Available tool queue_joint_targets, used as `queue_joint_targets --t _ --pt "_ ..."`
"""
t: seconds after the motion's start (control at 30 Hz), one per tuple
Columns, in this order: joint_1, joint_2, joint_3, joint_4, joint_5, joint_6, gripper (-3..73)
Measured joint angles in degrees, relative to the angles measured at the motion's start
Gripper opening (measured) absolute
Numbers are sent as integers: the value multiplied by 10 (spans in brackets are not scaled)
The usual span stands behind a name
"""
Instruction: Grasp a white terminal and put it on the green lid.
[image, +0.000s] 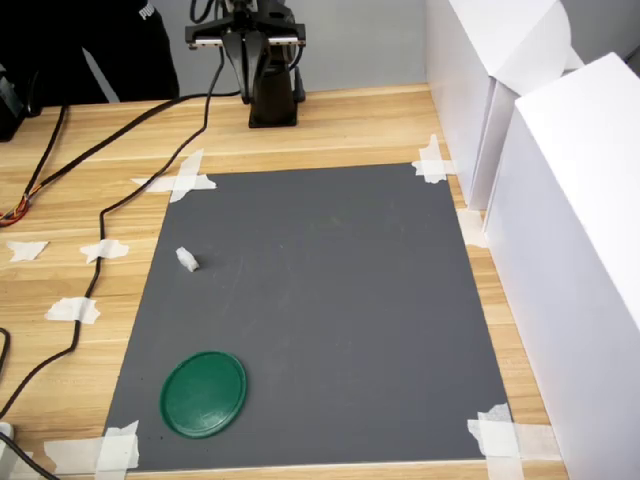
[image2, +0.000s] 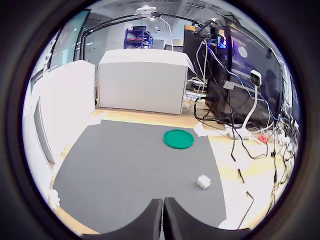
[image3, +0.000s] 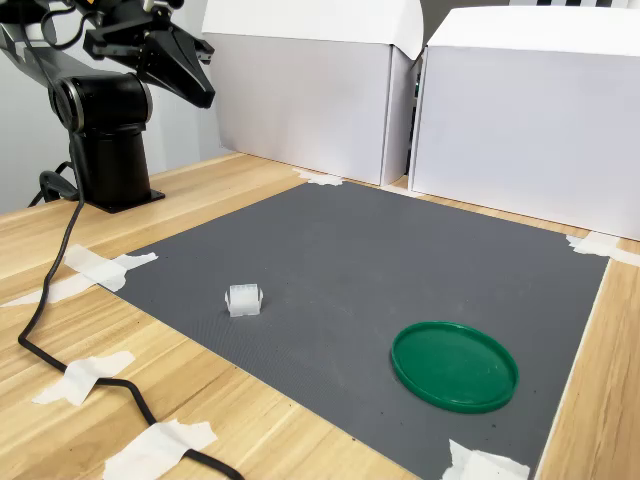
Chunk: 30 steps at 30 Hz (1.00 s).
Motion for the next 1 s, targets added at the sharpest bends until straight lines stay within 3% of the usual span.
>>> queue_joint_targets --t 0.3,0.6,0.8,1.0 --pt "0 159 -131 -5 105 -67 -16" --pt "0 297 -239 -52 199 -67 -2" --pt "-2 345 -257 -103 270 -102 128" --pt "-52 356 -260 -88 274 -150 256"
